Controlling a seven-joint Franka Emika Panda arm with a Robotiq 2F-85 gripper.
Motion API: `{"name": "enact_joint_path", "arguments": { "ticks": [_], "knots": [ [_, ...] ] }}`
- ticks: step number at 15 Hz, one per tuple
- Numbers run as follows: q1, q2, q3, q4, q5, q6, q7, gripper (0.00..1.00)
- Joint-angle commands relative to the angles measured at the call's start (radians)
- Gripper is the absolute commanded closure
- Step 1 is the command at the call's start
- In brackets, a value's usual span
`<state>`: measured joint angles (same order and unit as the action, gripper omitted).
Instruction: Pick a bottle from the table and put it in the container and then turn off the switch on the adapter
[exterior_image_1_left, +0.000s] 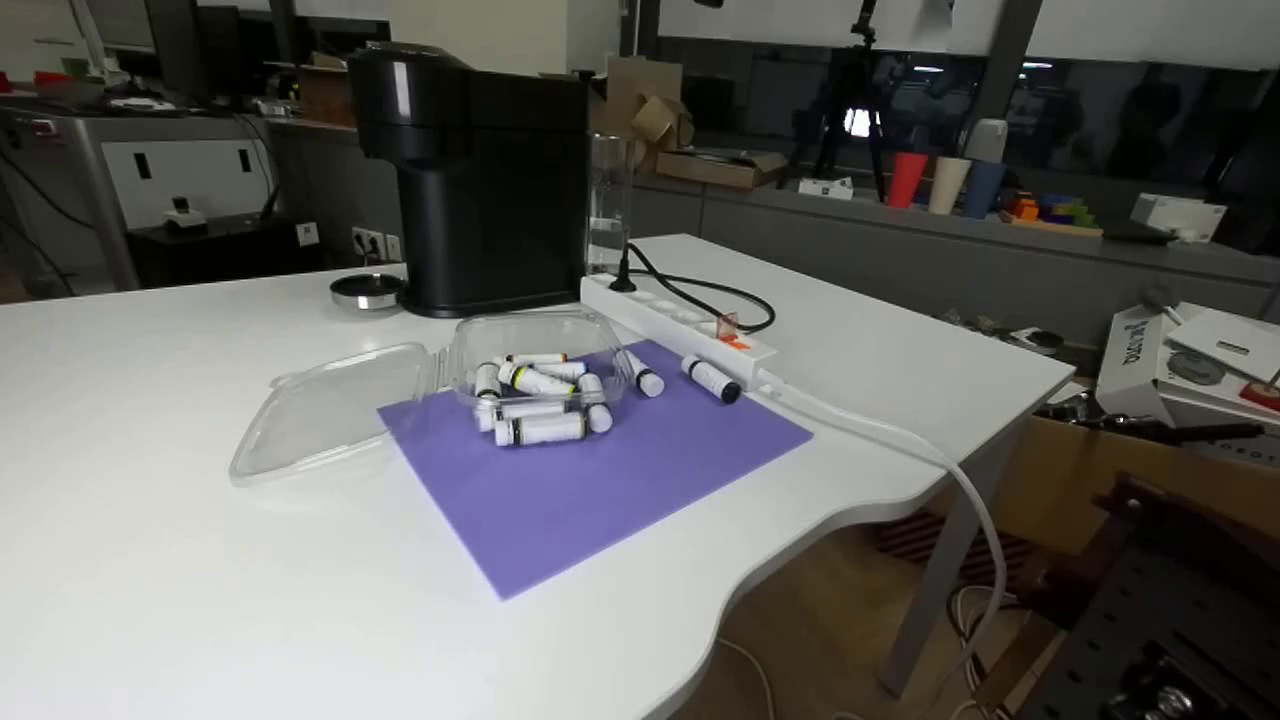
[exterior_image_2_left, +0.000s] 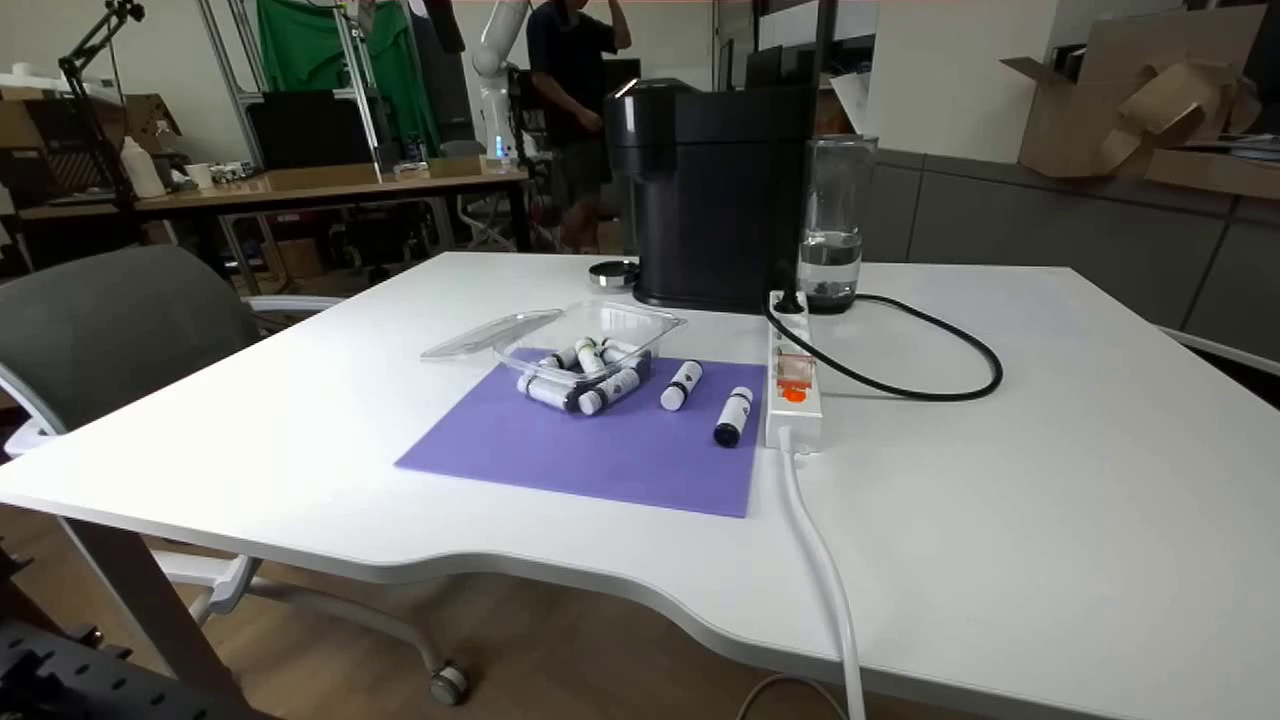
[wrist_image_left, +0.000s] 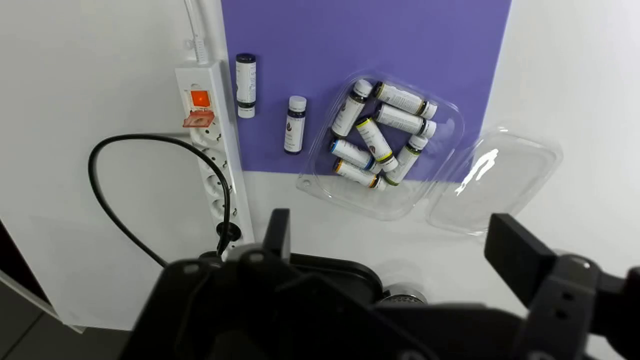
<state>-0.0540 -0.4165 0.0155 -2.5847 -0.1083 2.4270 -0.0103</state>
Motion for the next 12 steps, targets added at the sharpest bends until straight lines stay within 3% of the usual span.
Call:
{"name": "enact_joint_path", "arguments": {
  "ticks": [1, 7, 12],
  "knots": [
    [0.006, 0.0, -0.006, 0.002, -0.003, -0.003, 0.002, 0.0],
    [0.006, 0.0, -0.006, 0.002, -0.003, -0.003, 0.002, 0.0],
    [-0.018, 0.15, -0.039, 0.038, -0.005, 0.113, -0.01, 0.0]
  ]
}}
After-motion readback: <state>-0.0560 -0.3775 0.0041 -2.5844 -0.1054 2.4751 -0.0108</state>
